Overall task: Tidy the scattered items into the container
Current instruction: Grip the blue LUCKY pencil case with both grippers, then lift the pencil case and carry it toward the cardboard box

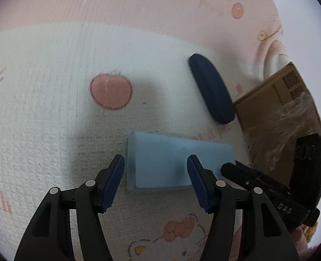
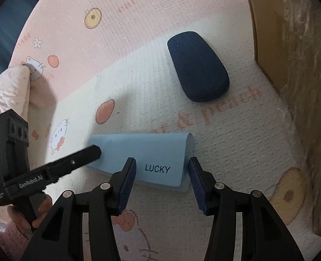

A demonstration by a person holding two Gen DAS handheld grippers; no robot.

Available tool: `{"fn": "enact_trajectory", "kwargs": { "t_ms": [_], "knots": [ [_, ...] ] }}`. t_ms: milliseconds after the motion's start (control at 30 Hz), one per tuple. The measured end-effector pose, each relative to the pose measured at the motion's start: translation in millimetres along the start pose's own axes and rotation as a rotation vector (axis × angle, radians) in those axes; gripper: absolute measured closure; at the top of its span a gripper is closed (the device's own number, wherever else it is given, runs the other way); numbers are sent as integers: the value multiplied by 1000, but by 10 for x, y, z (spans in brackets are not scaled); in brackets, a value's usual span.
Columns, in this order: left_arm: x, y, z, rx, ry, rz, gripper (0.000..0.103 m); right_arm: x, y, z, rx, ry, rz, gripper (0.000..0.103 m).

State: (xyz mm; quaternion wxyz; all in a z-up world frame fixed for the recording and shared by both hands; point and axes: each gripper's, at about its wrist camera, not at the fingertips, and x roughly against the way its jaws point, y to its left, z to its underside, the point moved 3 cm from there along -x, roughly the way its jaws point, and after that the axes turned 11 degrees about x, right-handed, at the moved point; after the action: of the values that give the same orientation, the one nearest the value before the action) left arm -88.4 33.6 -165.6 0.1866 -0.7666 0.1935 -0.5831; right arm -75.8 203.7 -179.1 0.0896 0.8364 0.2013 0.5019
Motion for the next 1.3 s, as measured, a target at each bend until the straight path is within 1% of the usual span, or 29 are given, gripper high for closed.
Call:
{"fn": "enact_trajectory", "kwargs": {
  "t_ms": [67,133,233,300,367,500,567,667,767,867,933,1033,1100,1167,1233,1300],
  "knots": [
    [-29,-2,28,14,7,-2,41,-15,1,0,-1,2,6,56],
    [1,-32,60,-5,-16,-18,42,-22,31,3,16,5,23,55],
    [24,-58,69,-12,-23,-30,43,17,109,-23,70,-1,59,55],
    [65,-63,46,1,-22,-17,44,109,196,-82,138,-37,96,55],
    [136,-98,8,4,-33,-1,44,203,252,-145,177,-64,108,55],
    [363,-288,-100,-49,-109,-1,44,416,304,-294,196,-126,109,55],
    [479,-430,-177,-83,-151,3,44,556,297,-367,193,-167,113,55],
    [638,-699,-316,-146,-208,31,44,844,239,-487,181,-250,130,55],
    [824,-1042,-448,-218,-270,81,44,1082,173,-583,159,-312,145,55],
    [1007,-1364,-522,-284,-334,126,44,1453,68,-704,117,-388,144,55],
    [1120,-1573,-526,-337,-374,133,44,1629,35,-790,89,-423,128,55],
    [1300,-1862,-478,-430,-446,116,44,1924,-28,-878,47,-490,87,55],
    [1378,-2022,-448,-475,-462,114,44,2100,-52,-930,52,-524,90,55],
    [1394,-2136,-447,-497,-455,135,44,2232,-121,-971,50,-549,96,55],
    [1342,-2273,-478,-501,-411,154,44,2349,-259,-978,32,-545,99,55],
    [1249,-2409,-462,-509,-361,181,44,2441,-414,-987,18,-527,121,55]
  ]
}}
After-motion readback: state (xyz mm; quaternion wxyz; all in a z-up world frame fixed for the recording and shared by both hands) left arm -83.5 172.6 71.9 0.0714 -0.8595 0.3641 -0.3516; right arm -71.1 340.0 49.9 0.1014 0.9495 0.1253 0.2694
